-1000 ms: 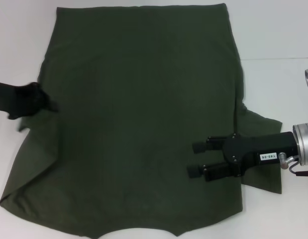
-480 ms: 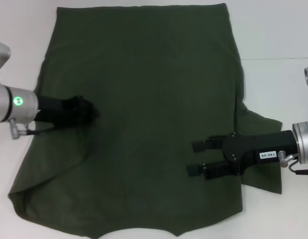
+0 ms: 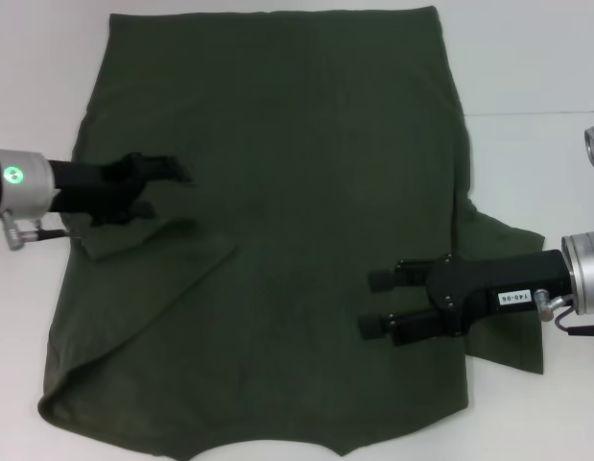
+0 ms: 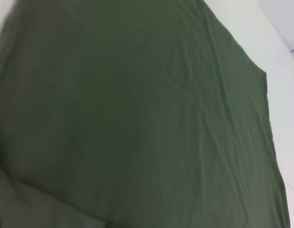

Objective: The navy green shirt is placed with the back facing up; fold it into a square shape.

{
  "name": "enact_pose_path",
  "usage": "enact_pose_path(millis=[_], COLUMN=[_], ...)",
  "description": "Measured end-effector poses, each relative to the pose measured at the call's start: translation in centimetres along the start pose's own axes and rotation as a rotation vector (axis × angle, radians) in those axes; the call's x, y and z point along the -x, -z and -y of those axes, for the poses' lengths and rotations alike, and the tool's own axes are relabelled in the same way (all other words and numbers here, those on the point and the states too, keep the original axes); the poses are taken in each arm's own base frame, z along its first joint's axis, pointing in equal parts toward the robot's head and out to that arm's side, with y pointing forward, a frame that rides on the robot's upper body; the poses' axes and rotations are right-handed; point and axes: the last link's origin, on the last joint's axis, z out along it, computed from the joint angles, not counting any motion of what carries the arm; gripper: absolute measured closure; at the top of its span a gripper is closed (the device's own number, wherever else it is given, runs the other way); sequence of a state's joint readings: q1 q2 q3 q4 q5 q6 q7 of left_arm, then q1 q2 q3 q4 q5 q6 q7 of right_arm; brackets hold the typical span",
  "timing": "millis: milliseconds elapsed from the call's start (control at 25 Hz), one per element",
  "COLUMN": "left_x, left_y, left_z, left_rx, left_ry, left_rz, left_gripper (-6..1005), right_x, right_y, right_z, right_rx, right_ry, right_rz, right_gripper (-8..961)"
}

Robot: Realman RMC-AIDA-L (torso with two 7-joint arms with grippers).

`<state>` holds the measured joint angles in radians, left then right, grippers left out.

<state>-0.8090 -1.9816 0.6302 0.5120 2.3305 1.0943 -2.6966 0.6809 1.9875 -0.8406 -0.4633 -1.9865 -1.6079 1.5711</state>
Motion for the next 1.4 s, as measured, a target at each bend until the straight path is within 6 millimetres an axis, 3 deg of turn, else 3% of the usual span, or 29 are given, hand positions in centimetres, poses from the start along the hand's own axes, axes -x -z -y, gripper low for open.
enact_pose_path(millis=[240, 600, 1000, 1400], left_x=[0.1, 0.0, 0.1, 0.8], left_y=[1.4, 3.9, 3.4, 2.4], left_z=[1.3, 5.3, 7.1, 7.5], left_rx=[-0.009, -0.024, -0.091, -0.103], left_ry=[0.002, 0.004, -0.083, -0.074], left_rz=[0.018, -0.122, -0.214, -0.200], left_gripper=[171, 110, 110, 111], right_x=[-0.1, 0.0, 0.1, 0.0], right_y=[0.0, 0.1, 0.1, 0.0], right_z=[0.0, 0.0, 0.0, 0.0], right_rx=[0.000, 0.002, -0.001, -0.001], right_ry=[-0.008, -0.007, -0.013, -0.022], right_rz=[0.001, 0.000, -0.001, 0.000], right_gripper=[12, 12, 12, 12])
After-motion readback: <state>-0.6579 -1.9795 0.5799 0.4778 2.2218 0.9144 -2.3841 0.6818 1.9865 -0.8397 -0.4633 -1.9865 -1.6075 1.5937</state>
